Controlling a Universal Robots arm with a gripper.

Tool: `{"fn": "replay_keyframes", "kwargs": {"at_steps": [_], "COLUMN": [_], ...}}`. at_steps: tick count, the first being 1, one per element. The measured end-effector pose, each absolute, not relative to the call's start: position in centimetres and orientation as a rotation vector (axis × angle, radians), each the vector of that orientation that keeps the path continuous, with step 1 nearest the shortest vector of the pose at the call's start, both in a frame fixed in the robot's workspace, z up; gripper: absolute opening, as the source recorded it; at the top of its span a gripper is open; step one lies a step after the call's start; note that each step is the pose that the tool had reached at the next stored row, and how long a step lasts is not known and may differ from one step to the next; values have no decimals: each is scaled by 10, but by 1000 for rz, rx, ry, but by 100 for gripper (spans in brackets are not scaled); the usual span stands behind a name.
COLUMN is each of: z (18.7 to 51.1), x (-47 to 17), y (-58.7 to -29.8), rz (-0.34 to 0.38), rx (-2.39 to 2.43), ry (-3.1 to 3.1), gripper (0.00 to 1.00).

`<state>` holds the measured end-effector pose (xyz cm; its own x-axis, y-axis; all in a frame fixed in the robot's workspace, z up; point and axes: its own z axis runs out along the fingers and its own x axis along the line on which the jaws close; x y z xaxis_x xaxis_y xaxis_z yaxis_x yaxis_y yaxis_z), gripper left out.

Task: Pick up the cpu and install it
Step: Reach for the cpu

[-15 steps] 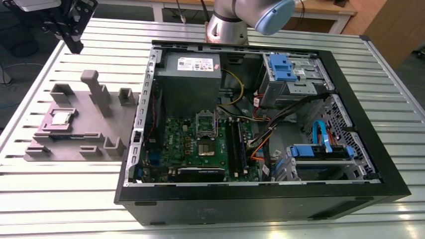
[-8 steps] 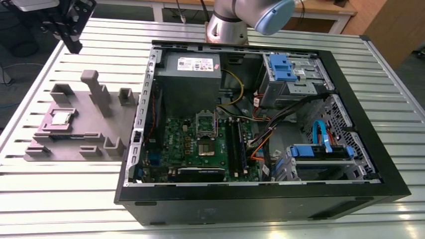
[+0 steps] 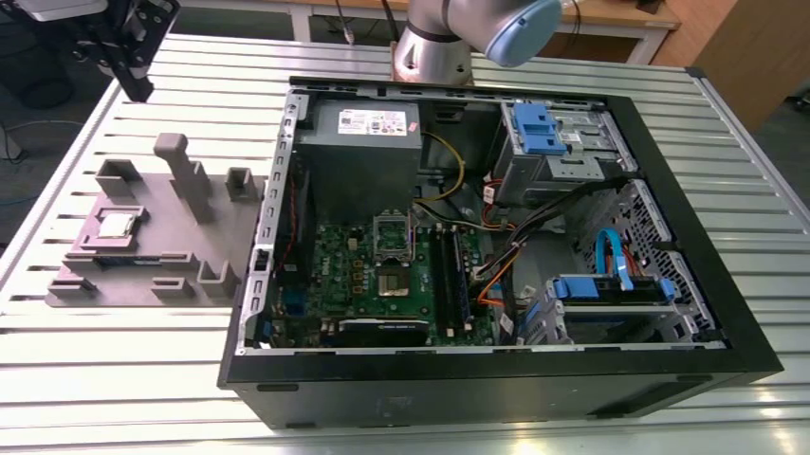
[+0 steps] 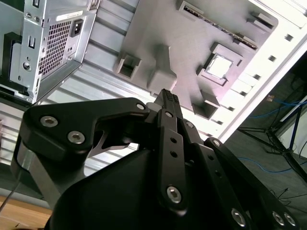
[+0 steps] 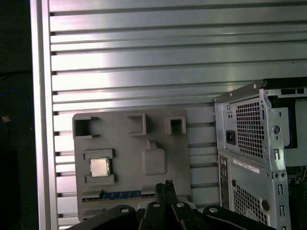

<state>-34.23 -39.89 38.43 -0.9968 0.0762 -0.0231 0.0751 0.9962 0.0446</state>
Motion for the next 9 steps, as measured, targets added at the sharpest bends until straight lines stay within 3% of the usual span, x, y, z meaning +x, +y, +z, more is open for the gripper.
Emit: {"fn": "replay_keyframes", "kwargs": {"at_steps": [9], "z": [384], "x": [-346], "y": [-399], "rz": [68], "rx": [118], "ry": [3114], "gripper": [10]}}
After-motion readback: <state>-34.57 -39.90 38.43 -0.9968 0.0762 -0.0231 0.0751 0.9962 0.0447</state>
